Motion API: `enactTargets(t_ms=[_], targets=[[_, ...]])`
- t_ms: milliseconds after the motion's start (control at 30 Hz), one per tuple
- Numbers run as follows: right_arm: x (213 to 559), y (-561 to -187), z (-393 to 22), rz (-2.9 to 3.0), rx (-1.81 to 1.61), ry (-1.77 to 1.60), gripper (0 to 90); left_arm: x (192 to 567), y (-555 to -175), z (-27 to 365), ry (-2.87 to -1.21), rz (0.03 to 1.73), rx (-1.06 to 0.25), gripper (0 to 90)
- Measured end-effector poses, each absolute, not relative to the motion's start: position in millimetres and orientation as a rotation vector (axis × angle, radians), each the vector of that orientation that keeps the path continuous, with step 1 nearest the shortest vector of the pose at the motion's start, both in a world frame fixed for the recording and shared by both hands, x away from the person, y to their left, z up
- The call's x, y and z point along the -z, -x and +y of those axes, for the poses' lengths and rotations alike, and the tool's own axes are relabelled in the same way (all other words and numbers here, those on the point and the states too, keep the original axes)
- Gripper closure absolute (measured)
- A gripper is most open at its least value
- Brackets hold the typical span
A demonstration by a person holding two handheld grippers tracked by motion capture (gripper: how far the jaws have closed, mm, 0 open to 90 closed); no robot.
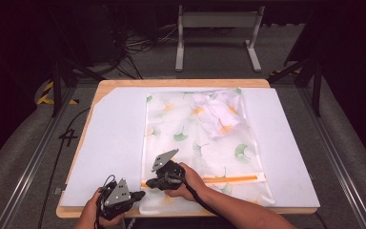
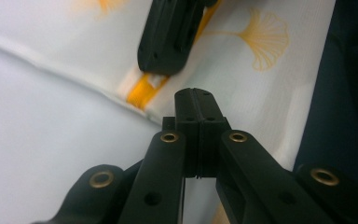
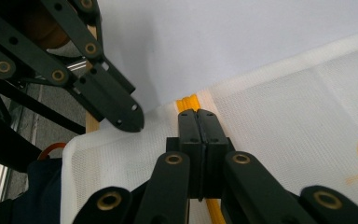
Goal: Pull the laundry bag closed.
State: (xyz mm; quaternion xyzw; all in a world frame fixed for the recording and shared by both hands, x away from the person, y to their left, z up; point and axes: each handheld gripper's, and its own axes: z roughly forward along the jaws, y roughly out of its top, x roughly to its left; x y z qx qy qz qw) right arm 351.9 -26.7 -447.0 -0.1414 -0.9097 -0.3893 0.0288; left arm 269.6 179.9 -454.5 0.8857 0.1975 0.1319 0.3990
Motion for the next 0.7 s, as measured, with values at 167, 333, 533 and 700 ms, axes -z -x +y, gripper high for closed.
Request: enactTargets(t_ms=[167, 333, 533, 700], targets=[[445.1, -353.6, -26.3, -2.818, 1.192, 0.421, 90.0, 449.0, -280.1, 172.0, -2.283, 0.491, -0.370, 90.0], [444.5, -354.0, -27.1, -2.827, 1.181, 0.407, 90.0, 456.4, -287.6, 168.8, -2.303, 0.499, -0.336, 90.0], [444.4, -352.6, -28.1, -2.847, 1.174, 0.405, 90.0, 458.7, -287.0, 170.4, -2.285, 0.498, -0.340, 90.0], [443.9, -350.0, -30.0, -2.856, 1.167, 0.415, 90.0, 459.8, -286.1, 171.4, -2.274, 0.509, -0.336, 90.0]])
